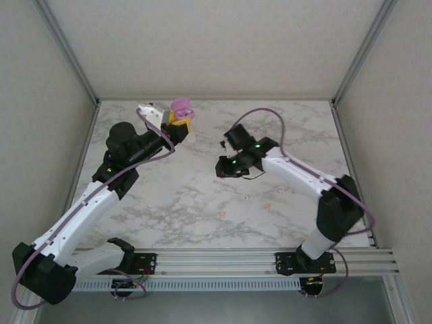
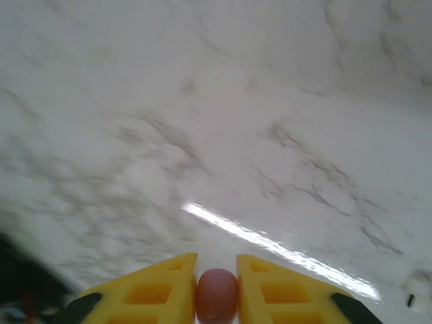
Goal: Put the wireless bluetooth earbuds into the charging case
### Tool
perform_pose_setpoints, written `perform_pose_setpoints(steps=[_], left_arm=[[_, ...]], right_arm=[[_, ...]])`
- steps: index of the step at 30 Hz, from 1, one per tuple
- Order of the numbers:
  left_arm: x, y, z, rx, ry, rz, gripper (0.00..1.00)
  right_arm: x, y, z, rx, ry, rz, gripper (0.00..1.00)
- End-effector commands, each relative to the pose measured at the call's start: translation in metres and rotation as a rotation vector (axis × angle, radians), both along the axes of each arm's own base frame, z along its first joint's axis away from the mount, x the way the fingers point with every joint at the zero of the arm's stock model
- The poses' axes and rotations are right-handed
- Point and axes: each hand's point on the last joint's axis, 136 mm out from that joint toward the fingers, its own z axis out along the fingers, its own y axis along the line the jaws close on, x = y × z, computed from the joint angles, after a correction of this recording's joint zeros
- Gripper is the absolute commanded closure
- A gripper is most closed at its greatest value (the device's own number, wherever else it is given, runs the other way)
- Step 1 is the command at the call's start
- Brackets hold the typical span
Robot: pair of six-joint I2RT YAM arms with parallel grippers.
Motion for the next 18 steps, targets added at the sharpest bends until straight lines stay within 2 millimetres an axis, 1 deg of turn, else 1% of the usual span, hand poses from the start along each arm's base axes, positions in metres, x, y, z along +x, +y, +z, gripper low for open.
perform_pose_setpoints(steps=[1, 4, 5, 7, 9, 12, 15, 18], left_arm=[[0.003, -0.007, -0.004, -0.016, 0.004, -0.034, 0.69], [0.006, -0.013, -0.013, -0.009, 0.017, -0.059, 0.69], [0.007, -0.015, -0.016, -0.007, 0.019, -0.065, 0.69], [0.009, -0.019, -0.023, -0.003, 0.028, -0.082, 0.69], [0.007, -0.025, -0.028, 0.001, 0.029, -0.11, 0.69], [0.005, -0.033, -0.035, 0.012, 0.024, -0.143, 0.69], [0.0, -0.04, -0.039, 0.022, 0.01, -0.18, 0.69], [-0.006, -0.046, -0.042, 0.035, -0.014, -0.215, 0.69]], right_arm=[[0.0, -0.001, 0.05, 0.252, 0.016, -0.038, 0.79], [0.002, -0.012, 0.091, 0.383, -0.021, -0.061, 0.79], [0.002, -0.014, 0.102, 0.411, -0.032, -0.061, 0.79], [0.0, -0.018, 0.128, 0.49, -0.057, -0.053, 0.79], [-0.001, -0.021, 0.151, 0.555, -0.077, -0.045, 0.78], [-0.008, -0.017, 0.182, 0.653, -0.091, 0.002, 0.78], [-0.012, -0.011, 0.206, 0.737, -0.097, 0.05, 0.78], [-0.012, -0.007, 0.219, 0.784, -0.098, 0.071, 0.77]])
